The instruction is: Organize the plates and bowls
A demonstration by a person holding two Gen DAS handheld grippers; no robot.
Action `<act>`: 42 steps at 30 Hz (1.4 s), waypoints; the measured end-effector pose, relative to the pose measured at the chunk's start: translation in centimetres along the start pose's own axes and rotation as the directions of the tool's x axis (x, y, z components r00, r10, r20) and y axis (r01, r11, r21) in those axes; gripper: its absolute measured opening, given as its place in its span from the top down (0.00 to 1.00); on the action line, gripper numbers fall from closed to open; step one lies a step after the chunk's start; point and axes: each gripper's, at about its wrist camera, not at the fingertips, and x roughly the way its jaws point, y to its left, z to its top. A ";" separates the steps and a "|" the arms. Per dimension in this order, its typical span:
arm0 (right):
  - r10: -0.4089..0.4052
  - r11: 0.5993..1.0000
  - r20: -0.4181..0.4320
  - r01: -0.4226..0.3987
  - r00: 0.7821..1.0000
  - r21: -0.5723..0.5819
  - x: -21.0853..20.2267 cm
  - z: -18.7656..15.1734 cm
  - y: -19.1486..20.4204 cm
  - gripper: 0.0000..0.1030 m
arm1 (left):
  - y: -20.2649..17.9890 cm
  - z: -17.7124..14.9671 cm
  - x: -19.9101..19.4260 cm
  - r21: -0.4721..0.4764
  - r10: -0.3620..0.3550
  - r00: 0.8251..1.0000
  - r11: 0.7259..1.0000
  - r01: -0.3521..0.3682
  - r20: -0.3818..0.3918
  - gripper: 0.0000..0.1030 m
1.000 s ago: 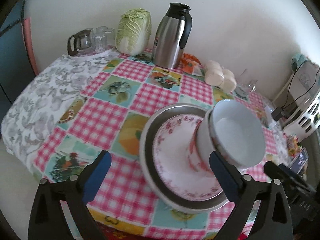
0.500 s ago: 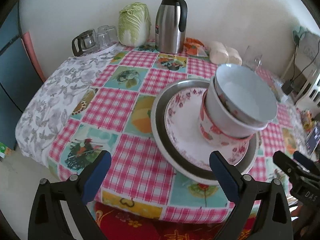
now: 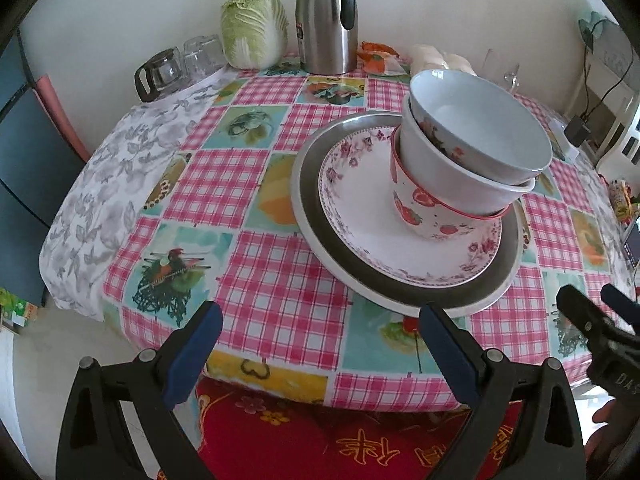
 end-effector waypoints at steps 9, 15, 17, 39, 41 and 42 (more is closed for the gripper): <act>-0.024 1.000 -0.012 0.024 1.000 -0.010 -0.3 -1.2 0.0 0.00 | -0.1 -0.2 0.0 0.002 -0.001 1.000 1.000 0.001 -0.013 0.04; -0.032 0.999 -0.008 0.032 0.999 -0.011 -0.3 -1.0 0.0 0.00 | -0.1 -0.1 0.1 0.002 -0.005 1.000 1.000 0.005 -0.012 0.04; -0.034 0.999 -0.007 0.034 0.999 -0.012 -0.2 -1.0 0.0 0.00 | -0.1 0.0 0.2 0.003 -0.005 1.000 1.000 0.005 -0.016 0.04; -0.046 0.999 -0.021 0.046 0.999 -0.023 0.4 -0.8 0.1 0.00 | 0.1 0.5 1.4 -0.006 -0.036 0.998 0.999 0.035 -0.053 0.04; -0.047 0.999 -0.023 0.047 0.999 -0.022 0.4 -0.9 0.1 0.00 | 0.1 0.5 1.4 -0.005 -0.035 0.998 0.999 0.034 -0.054 0.04; -0.048 0.999 -0.023 0.047 0.999 -0.021 0.4 -0.9 0.1 0.00 | 0.1 0.5 1.4 -0.005 -0.034 0.998 0.999 0.034 -0.055 0.04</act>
